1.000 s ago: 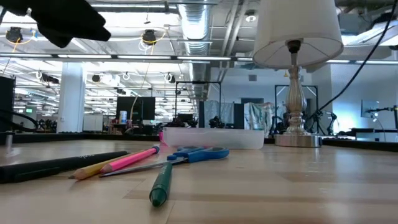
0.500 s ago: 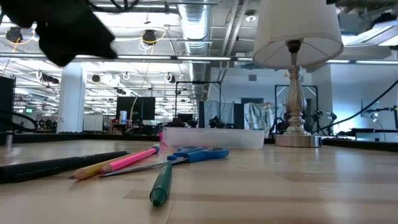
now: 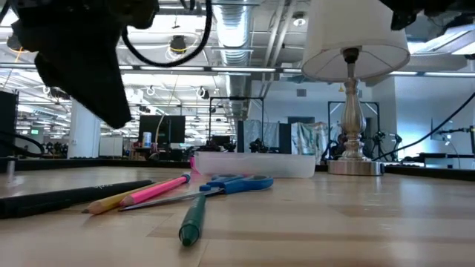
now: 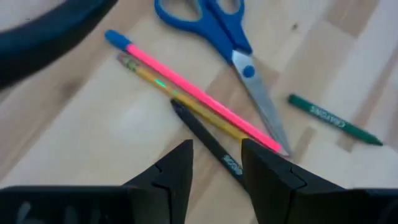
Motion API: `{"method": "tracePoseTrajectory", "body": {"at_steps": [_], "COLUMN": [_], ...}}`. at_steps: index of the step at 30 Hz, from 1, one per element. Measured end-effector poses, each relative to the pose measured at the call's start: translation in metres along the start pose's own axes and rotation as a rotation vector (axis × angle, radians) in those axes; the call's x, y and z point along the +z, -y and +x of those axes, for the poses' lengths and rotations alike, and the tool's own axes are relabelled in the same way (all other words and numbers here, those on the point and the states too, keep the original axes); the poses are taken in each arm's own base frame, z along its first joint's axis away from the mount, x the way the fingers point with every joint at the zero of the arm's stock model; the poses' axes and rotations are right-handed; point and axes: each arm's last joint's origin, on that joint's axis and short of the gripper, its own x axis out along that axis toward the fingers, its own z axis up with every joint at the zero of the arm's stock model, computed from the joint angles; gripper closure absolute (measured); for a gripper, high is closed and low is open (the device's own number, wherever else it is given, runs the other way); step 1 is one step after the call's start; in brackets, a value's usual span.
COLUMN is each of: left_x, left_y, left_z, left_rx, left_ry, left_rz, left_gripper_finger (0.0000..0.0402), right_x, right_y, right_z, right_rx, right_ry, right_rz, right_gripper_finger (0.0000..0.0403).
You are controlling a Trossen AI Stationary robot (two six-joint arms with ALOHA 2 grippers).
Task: Pick & place school supplies into a supply box
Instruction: Put the black pen into the pink supply box
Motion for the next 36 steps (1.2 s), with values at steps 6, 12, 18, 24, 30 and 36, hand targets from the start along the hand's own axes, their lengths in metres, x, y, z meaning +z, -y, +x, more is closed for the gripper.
{"method": "tracePoseTrajectory", "body": {"at_steps": [6, 12, 18, 24, 30, 36], "left_x": [0.006, 0.010, 0.013, 0.014, 0.006, 0.004], "left_y": [0.008, 0.002, 0.000, 0.000, 0.003, 0.003], "left_z": [0.010, 0.013, 0.015, 0.021, 0.040, 0.046], "left_rx": [-0.009, 0.017, 0.013, 0.021, 0.016, 0.025], "left_ry": [-0.097, -0.123, -0.150, -0.156, -0.230, -0.239], "left_rz": [-0.016, -0.047, -0.068, -0.071, -0.008, 0.003], "left_gripper_finger": [0.0271, 0.0271, 0.0271, 0.0271, 0.0271, 0.0271], "right_x": [-0.010, -0.010, -0.011, -0.011, -0.012, -0.013], "right_y": [-0.005, -0.005, -0.006, -0.006, -0.007, -0.007], "right_z": [0.002, 0.003, 0.003, 0.003, 0.003, 0.003], "right_rx": [0.005, 0.004, 0.007, 0.021, 0.026, 0.030], "right_ry": [-0.006, -0.001, -0.007, -0.003, -0.010, -0.021], "right_rz": [0.011, 0.015, 0.012, 0.013, 0.008, 0.001], "right_gripper_finger": [0.0305, 0.0305, 0.0305, 0.0305, 0.0305, 0.0305]}}
